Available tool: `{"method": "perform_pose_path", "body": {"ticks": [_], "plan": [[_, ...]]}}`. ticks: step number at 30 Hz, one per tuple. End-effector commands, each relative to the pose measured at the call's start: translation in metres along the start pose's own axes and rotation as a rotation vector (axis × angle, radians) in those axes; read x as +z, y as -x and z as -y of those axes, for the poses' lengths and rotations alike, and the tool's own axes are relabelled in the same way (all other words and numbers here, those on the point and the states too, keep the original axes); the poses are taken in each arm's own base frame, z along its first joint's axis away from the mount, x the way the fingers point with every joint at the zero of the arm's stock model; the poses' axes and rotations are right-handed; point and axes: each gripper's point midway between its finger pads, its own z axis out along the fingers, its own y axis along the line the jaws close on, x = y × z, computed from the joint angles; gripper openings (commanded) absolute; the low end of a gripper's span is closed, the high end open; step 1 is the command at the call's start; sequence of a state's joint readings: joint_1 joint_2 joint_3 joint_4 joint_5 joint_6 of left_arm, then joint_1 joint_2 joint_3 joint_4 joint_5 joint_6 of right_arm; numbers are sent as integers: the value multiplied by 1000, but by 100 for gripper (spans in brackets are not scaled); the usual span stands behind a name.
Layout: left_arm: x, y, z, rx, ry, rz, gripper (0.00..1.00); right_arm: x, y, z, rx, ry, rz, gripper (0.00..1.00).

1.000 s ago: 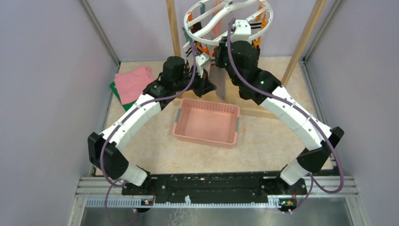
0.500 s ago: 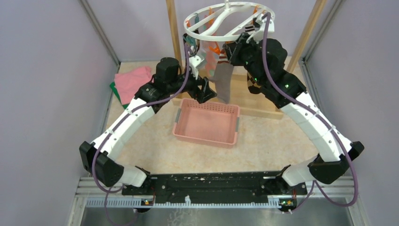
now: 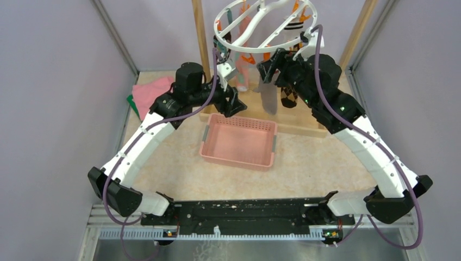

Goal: Remove the socks clipped to the hanger

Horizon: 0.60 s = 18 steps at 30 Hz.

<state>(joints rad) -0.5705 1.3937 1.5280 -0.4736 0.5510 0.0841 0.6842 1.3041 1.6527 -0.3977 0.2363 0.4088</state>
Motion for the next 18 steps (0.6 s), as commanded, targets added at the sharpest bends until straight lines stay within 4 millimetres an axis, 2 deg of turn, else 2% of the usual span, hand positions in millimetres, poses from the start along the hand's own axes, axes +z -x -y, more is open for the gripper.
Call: {"method": "perform_pose_path", "body": {"ticks": [1, 3, 7, 11, 15, 18], "plan": [[-20, 17, -4, 60, 67, 38, 69, -14, 14, 18, 27, -79, 60, 75], [-20, 22, -1, 52, 54, 49, 66, -17, 10, 22, 27, -84, 65, 78], [-16, 36, 9, 30, -12, 78, 68, -16, -13, 31, 11, -90, 38, 84], [-12, 51, 18, 4, -76, 105, 76, -11, -27, 40, -20, -118, 23, 83], [-21, 82, 30, 30, -126, 164, 83, -10, -55, 48, -55, -87, -13, 86], [-25, 98, 36, 8, -153, 202, 89, -2, -75, 55, -40, 1, -56, 88]]}}
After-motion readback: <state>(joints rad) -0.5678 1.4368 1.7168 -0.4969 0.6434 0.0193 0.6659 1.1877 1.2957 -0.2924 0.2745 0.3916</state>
